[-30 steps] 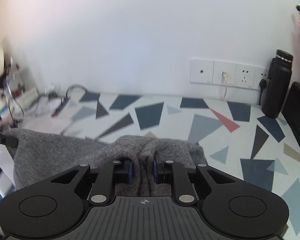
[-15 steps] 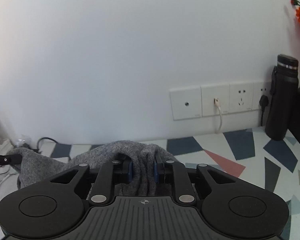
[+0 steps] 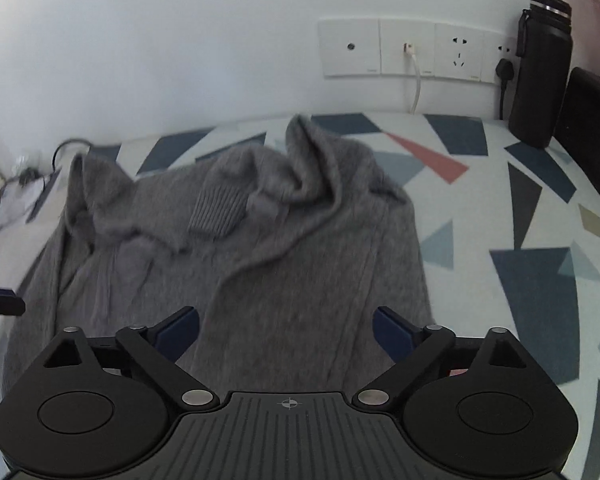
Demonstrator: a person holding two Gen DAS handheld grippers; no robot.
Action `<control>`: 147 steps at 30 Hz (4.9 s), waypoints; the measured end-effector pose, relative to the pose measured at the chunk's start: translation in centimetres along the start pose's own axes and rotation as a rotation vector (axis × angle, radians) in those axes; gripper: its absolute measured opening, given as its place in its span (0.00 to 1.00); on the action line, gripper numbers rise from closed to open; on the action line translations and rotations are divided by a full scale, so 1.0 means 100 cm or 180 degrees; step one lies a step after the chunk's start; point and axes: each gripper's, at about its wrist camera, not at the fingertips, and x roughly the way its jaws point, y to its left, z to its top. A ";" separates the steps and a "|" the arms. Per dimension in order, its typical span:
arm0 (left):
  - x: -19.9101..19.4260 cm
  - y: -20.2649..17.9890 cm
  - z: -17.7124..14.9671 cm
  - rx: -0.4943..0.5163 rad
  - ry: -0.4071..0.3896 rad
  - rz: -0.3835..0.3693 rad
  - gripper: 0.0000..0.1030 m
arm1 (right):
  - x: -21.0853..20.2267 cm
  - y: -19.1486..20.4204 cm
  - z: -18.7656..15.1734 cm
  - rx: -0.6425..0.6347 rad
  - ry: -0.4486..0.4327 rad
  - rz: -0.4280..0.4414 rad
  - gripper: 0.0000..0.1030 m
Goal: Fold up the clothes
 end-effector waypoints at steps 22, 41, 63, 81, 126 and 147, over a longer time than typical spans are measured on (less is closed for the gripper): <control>-0.017 -0.002 -0.069 -0.0057 0.0213 -0.0500 0.19 | -0.026 0.020 -0.083 0.0063 0.0491 0.0093 0.08; -0.100 0.033 -0.013 -0.0411 -0.0775 -0.0764 0.66 | -0.077 0.033 -0.010 0.0425 -0.0147 0.0022 0.44; 0.010 0.003 -0.041 -0.0240 0.0204 -0.1174 0.58 | -0.035 -0.059 0.023 0.1001 0.0187 -0.0130 0.03; 0.012 -0.040 -0.029 -0.0262 0.0356 -0.0394 0.66 | 0.001 -0.167 0.046 0.0412 0.0138 -0.0690 0.54; 0.002 0.013 0.127 0.1145 -0.0257 0.0308 0.26 | 0.049 -0.056 0.115 -0.0996 -0.0367 0.0003 0.06; 0.028 0.005 0.062 0.0928 0.0212 -0.0145 0.04 | 0.035 0.038 0.043 -0.2785 -0.0358 0.0175 0.73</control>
